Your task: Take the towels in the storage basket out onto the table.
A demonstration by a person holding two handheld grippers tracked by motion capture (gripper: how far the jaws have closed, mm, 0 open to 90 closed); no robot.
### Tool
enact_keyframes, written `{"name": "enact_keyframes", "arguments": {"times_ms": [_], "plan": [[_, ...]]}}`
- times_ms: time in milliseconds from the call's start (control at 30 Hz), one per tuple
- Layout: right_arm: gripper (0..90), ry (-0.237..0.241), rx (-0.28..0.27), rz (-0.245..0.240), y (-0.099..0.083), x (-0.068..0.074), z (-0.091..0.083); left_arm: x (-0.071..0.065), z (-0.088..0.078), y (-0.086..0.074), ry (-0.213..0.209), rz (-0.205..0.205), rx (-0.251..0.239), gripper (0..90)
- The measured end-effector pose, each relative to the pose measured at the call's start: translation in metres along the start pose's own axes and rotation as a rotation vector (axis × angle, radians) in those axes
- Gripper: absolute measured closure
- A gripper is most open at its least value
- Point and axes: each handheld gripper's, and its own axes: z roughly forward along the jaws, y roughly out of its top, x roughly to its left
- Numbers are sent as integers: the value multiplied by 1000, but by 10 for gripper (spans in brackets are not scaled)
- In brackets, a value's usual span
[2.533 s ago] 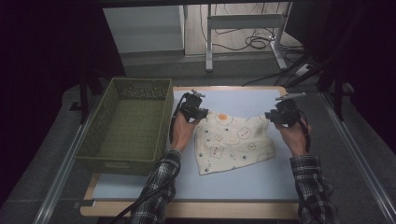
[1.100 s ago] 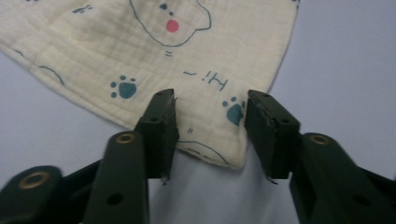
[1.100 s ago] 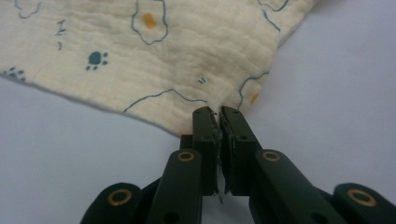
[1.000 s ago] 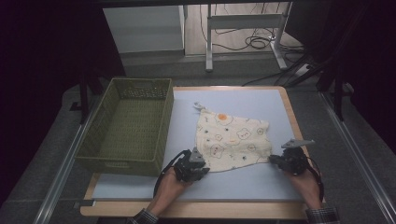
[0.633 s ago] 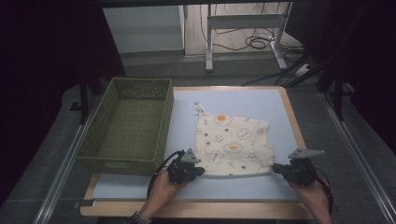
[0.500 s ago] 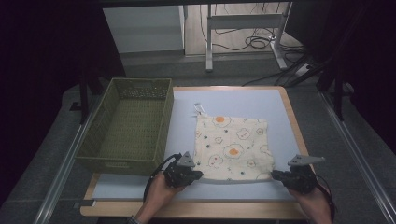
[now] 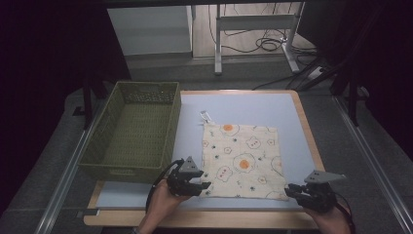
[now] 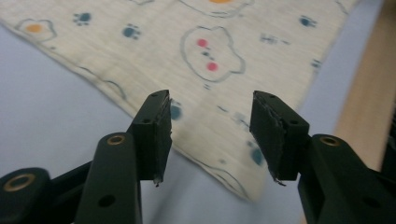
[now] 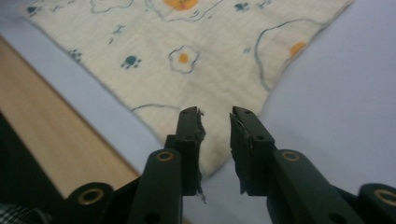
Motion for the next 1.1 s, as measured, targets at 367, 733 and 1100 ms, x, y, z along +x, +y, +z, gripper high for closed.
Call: {"name": "enact_keyframes", "arguments": {"times_ms": [367,733,1100], "plan": [[639,-35,-2,2,22,-23,24,23,33,23,77,-37,-2,417],[640,-57,-30,32,45,-48,44,52,46,54,181,-55,-12,425],[684,-71,-46,64,73,-76,70,88,68,71,244,-98,-15,444]]}}
